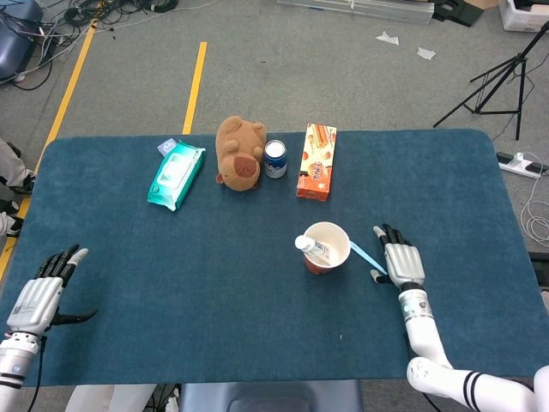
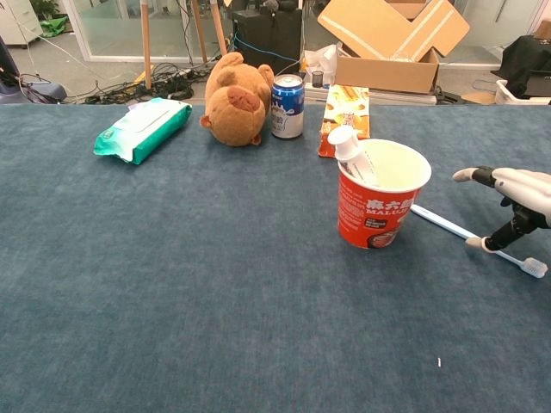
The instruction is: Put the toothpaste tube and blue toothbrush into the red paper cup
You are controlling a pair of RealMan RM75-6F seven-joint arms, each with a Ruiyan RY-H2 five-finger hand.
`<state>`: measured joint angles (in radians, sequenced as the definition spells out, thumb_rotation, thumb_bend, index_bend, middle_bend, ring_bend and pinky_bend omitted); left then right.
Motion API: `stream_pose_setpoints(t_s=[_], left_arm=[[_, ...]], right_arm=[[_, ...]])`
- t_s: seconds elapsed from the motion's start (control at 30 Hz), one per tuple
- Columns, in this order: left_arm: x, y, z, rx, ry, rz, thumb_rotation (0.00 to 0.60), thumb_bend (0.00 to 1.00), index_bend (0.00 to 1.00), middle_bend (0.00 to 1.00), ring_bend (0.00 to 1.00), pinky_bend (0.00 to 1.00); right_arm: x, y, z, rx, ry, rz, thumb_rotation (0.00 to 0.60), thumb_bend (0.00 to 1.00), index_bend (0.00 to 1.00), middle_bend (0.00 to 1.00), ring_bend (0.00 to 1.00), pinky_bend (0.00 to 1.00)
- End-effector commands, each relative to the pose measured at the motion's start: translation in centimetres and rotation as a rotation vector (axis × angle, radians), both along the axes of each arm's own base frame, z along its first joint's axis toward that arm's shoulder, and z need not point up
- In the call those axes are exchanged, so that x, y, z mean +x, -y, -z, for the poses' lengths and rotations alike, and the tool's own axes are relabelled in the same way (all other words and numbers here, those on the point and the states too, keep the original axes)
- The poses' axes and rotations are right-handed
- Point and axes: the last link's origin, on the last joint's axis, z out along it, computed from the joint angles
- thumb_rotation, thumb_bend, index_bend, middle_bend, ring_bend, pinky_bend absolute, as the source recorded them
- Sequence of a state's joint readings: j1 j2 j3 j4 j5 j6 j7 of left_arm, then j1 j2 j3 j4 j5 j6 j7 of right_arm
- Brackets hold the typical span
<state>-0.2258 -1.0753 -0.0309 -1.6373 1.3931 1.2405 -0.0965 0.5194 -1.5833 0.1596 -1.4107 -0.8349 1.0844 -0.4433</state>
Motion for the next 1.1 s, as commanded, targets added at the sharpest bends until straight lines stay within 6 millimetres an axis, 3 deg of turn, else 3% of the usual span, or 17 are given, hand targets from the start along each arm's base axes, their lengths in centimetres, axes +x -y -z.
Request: stream_pose_setpoints(t_s=[0.03, 0.6, 1.1], left_arm=[[0.0, 0.0, 0.0, 0.001, 0.000, 0.000, 0.600, 0.00, 0.00, 0.00, 0.00, 0.00], [-0.1, 0.1, -0.1, 0.001, 0.004, -0.004, 0.600, 0.00, 0.00, 0.00, 0.00, 0.00], [-0.1, 0.0, 0.0, 0.000, 0.004, -0.004, 0.600, 0.00, 0.00, 0.00, 0.00, 0.00]], right_arm=[[0.0, 0.1, 0.0, 0.000, -0.009, -0.002, 0.600, 0.17, 0.05, 0.00, 0.00, 0.22], [-0.2, 0.7, 0.3, 0.010, -0.090, -0.008, 0.600, 0.17, 0.02, 0.00, 0.00, 0.21], [-1.5, 2.2, -0.3, -0.025, -0.133, 0.036, 0.600, 0.18, 0.02, 0.00, 0.00, 0.21]])
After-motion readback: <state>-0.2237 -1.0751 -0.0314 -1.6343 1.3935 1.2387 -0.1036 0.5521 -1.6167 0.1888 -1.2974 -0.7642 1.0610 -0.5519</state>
